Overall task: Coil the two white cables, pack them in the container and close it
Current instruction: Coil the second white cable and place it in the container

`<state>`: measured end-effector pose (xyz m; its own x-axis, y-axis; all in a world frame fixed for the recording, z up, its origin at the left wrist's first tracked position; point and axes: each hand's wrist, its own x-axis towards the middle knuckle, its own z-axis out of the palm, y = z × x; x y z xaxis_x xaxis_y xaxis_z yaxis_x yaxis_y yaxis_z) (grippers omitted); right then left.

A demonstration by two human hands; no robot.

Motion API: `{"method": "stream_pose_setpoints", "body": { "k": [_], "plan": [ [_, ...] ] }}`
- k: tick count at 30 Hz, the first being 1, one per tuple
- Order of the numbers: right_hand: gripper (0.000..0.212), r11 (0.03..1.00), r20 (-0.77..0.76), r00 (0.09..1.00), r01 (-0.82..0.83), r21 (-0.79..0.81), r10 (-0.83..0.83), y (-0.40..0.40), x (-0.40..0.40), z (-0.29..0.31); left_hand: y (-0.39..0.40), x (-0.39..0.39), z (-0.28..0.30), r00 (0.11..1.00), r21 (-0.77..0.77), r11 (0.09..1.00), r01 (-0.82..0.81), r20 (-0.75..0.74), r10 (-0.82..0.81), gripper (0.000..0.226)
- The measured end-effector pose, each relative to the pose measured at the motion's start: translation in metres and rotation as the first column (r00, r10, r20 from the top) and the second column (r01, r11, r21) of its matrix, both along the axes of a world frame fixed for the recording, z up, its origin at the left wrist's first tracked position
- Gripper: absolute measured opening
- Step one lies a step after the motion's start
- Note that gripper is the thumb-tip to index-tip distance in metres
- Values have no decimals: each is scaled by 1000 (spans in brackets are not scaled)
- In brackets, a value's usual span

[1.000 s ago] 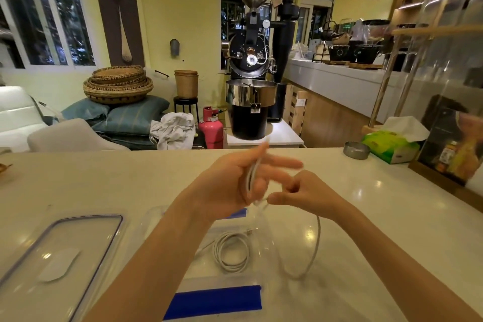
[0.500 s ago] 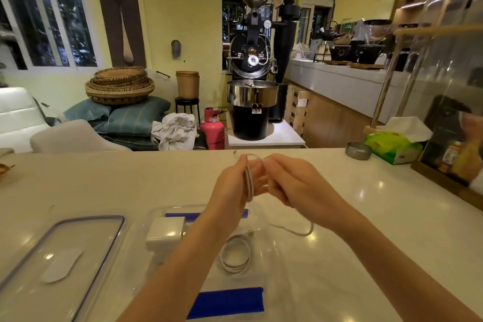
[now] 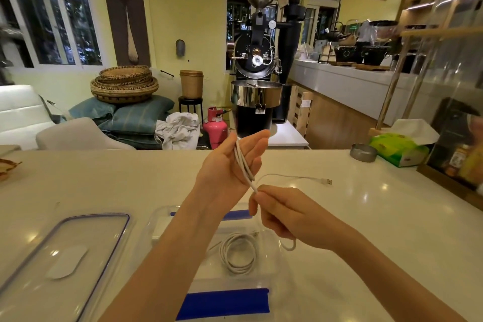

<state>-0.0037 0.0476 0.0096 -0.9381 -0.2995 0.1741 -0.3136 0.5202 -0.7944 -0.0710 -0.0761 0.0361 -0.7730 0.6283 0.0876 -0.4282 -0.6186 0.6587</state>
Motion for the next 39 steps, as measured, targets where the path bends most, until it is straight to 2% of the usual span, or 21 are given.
{"method": "stream_pose_setpoints", "body": {
  "k": [2,5,7,9,11,13,16,19,21,23,26,27,30,32,34,37,39],
  "plan": [
    [31,998,101,993,-57,-33,60,8,-1,2,-3,4,0,995,29,995,93,24,-93,58],
    [38,995,218,971,-91,-49,100,22,-6,2,-12,9,3,924,129,915,382,-58,-378,55],
    [41,995,259,962,-77,-65,91,32,-12,1,-14,14,4,913,-58,924,379,-140,-384,52],
    [45,998,260,964,-58,-19,62,40,-19,4,-12,22,5,906,-286,913,292,-223,-360,49],
    [45,999,249,968,-47,-4,46,45,-24,9,-11,28,6,881,-416,882,220,-304,-363,49],
    [21,999,237,970,-49,-23,53,49,-29,14,-11,28,4,846,-529,838,132,-381,-373,50],
    [21,998,214,975,-55,-12,56,50,-33,24,-10,27,3,786,-691,723,-19,-458,-417,51],
    [26,999,185,983,-20,50,11,44,-34,33,-5,27,-3,778,-815,570,-108,-426,-462,51],
    [23,992,164,986,4,129,-25,37,-35,36,0,26,-10,791,-841,503,-197,-440,-425,48],
    [23,977,113,991,44,209,-69,28,-35,38,4,24,-17,787,-825,474,-309,-501,-359,43],
    [26,958,-23,988,155,242,-154,17,-35,40,10,21,-25,765,-718,508,-476,-623,-164,42],
    [24,957,-55,983,184,223,-176,15,-35,40,12,19,-27,736,-673,506,-540,-669,-104,41],
    [20,948,-111,972,227,223,-206,10,-31,41,12,15,-31,606,-546,411,-730,-796,19,36],
    [19,951,-124,972,222,215,-199,9,-25,43,9,9,-30,578,-480,423,-769,-805,137,36],
    [19,971,-127,977,187,148,-169,6,-16,44,5,1,-27,605,-439,493,-751,-757,248,39],
    [25,993,-129,984,122,4,-120,-2,-8,39,2,-3,-25,697,-412,624,-664,-643,317,42],
    [26,992,-114,987,101,-76,-109,-9,-6,31,3,-2,-24,806,-362,768,-528,-499,318,43]
  ]
}}
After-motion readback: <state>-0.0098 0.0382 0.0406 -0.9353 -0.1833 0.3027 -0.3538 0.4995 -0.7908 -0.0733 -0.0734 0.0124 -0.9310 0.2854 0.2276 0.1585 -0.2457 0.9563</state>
